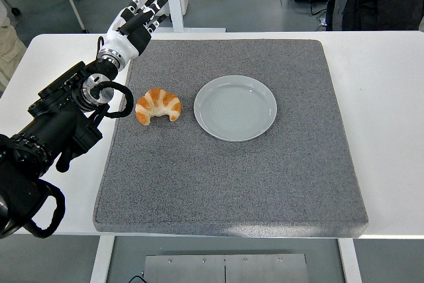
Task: Place the bread on the plate
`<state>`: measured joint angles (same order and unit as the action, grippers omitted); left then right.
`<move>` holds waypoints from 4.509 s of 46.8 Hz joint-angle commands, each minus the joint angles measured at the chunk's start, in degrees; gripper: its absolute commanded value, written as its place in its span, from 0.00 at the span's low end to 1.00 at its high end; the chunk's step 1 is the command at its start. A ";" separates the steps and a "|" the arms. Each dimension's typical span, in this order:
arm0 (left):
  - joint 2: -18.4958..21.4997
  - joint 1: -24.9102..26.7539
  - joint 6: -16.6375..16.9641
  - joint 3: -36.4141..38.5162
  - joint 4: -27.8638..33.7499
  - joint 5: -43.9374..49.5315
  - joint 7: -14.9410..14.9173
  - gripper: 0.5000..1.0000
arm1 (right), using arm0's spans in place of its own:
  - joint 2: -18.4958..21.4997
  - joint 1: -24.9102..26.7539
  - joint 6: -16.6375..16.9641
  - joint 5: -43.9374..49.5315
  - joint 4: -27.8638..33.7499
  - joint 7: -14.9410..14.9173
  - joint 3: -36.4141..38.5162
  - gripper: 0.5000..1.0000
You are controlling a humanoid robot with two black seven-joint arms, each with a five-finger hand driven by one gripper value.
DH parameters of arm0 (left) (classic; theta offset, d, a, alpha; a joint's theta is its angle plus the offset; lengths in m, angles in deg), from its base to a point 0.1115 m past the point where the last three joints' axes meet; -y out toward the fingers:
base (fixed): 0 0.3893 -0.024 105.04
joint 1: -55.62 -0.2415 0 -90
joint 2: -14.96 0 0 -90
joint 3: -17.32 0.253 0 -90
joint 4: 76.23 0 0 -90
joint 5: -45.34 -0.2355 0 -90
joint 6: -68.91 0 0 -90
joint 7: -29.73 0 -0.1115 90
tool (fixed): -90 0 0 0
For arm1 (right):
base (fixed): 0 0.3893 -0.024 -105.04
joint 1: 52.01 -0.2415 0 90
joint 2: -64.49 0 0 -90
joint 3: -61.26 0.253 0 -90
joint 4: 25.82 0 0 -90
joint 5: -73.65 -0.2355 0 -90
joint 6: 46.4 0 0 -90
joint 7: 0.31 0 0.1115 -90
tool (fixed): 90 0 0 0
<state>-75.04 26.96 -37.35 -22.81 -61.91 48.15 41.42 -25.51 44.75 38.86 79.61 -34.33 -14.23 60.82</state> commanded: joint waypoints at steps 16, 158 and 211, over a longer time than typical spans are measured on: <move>0.00 0.10 0.00 0.14 0.00 0.00 0.09 0.96 | 0.00 0.00 -0.01 0.02 0.07 0.04 0.00 1.00; 40.17 -4.83 31.38 32.48 67.59 -43.67 -10.81 0.96 | 0.00 0.00 -0.01 0.01 0.07 -0.05 0.00 1.00; 32.79 -3.42 31.47 37.49 53.79 -57.65 -9.14 0.92 | 0.00 0.00 -0.01 0.02 -0.02 0.04 0.00 1.00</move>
<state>-41.88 23.46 -5.88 14.69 -7.81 -9.49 32.27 -25.51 44.76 38.85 79.62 -34.32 -14.19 60.82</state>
